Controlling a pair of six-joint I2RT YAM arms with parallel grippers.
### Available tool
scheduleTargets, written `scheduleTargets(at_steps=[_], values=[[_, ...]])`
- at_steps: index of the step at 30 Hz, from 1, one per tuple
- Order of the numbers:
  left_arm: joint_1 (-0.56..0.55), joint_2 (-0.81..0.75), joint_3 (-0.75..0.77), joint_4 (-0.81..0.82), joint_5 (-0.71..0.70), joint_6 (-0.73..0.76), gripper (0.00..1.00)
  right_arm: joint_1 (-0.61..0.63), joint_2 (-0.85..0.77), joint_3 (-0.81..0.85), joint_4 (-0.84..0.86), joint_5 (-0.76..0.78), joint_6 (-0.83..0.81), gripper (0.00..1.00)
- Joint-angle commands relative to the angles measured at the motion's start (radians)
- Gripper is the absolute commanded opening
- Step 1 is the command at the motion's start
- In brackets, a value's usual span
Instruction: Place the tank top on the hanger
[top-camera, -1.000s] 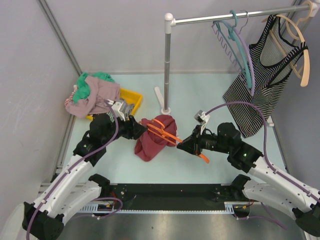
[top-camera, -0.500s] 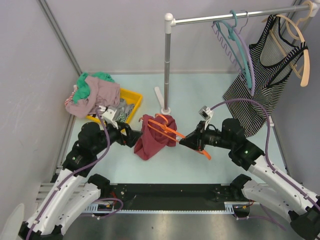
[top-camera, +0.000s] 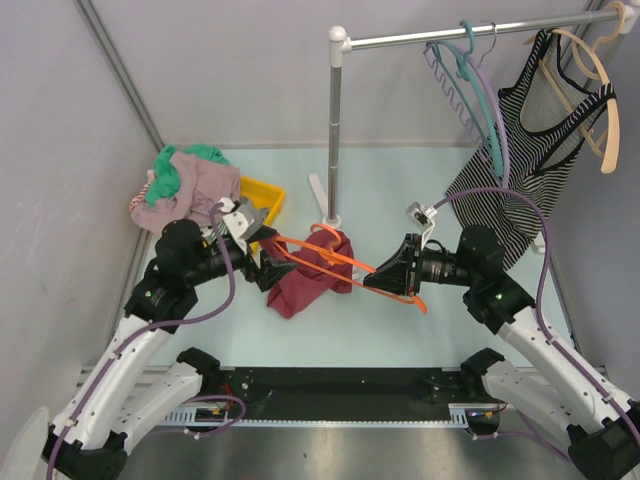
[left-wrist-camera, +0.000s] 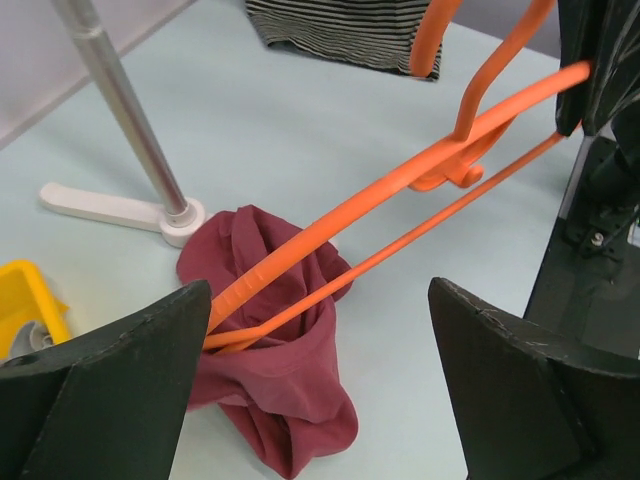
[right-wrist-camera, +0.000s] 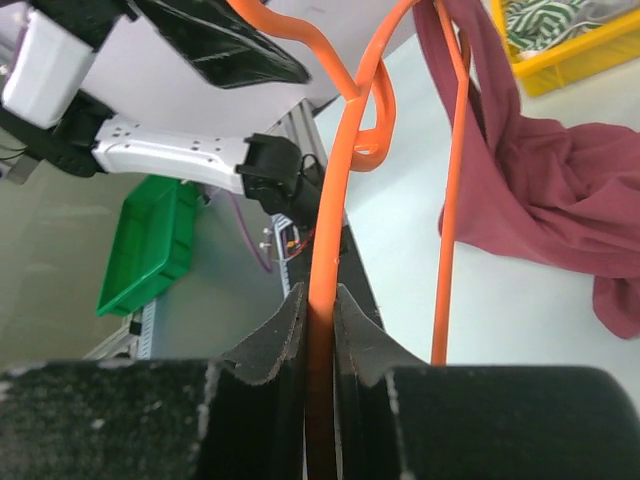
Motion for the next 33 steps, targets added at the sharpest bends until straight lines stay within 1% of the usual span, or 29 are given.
scheduleTargets(at_steps=[1, 6, 9, 12, 13, 14, 15, 16, 17, 19, 20, 23, 27, 28, 30, 31, 33], values=[[0.006, 0.033, 0.035, -0.007, 0.112, 0.115, 0.95, -0.039, -0.012, 0.056, 0.124, -0.126, 0.070, 0.00], [0.006, 0.039, 0.006, -0.018, 0.100, 0.126, 0.95, -0.072, -0.005, 0.040, 0.164, -0.174, 0.113, 0.00], [0.006, -0.002, -0.012, -0.002, 0.042, 0.114, 0.96, -0.083, -0.005, 0.020, 0.185, -0.174, 0.125, 0.00], [0.006, -0.055, -0.043, 0.034, -0.174, 0.030, 0.97, -0.086, 0.003, 0.013, 0.159, -0.140, 0.108, 0.00], [0.005, -0.062, -0.054, 0.040, -0.249, -0.059, 0.96, -0.088, 0.007, 0.017, 0.138, -0.126, 0.079, 0.00], [0.006, -0.068, -0.081, 0.039, -0.400, -0.116, 0.95, -0.095, 0.009, 0.023, 0.098, -0.111, 0.068, 0.00], [0.006, -0.071, -0.098, 0.034, -0.461, -0.171, 0.94, -0.102, 0.011, 0.024, 0.083, -0.085, 0.059, 0.00], [0.006, -0.073, -0.118, 0.019, -0.531, -0.281, 0.91, -0.109, 0.012, 0.024, 0.070, -0.076, 0.055, 0.00], [0.005, -0.073, -0.156, 0.008, -0.627, -0.328, 0.90, -0.128, 0.014, 0.022, 0.055, -0.068, 0.047, 0.00], [0.005, -0.064, -0.195, -0.019, -0.682, -0.426, 0.86, -0.141, 0.015, 0.023, 0.034, -0.045, 0.035, 0.00], [0.003, -0.058, -0.232, -0.027, -0.720, -0.455, 0.86, -0.146, 0.018, 0.030, -0.009, -0.037, 0.018, 0.00], [0.002, -0.027, -0.287, -0.025, -0.733, -0.526, 0.84, -0.163, 0.020, 0.034, -0.064, -0.017, -0.007, 0.00], [-0.001, 0.068, -0.295, -0.018, -0.769, -0.529, 0.83, -0.171, 0.004, 0.027, -0.086, -0.008, -0.022, 0.00], [-0.001, 0.111, -0.298, 0.007, -0.762, -0.538, 0.81, -0.171, 0.001, 0.025, -0.088, -0.008, -0.021, 0.00], [0.000, 0.143, -0.328, 0.053, -0.744, -0.555, 0.78, -0.171, -0.012, 0.017, -0.083, -0.007, -0.016, 0.00], [0.000, 0.163, -0.341, 0.101, -0.731, -0.572, 0.75, -0.171, -0.017, 0.011, -0.079, -0.007, -0.007, 0.00], [0.003, 0.218, -0.362, 0.131, -0.736, -0.586, 0.72, -0.169, -0.025, 0.008, -0.074, -0.010, -0.004, 0.00]])
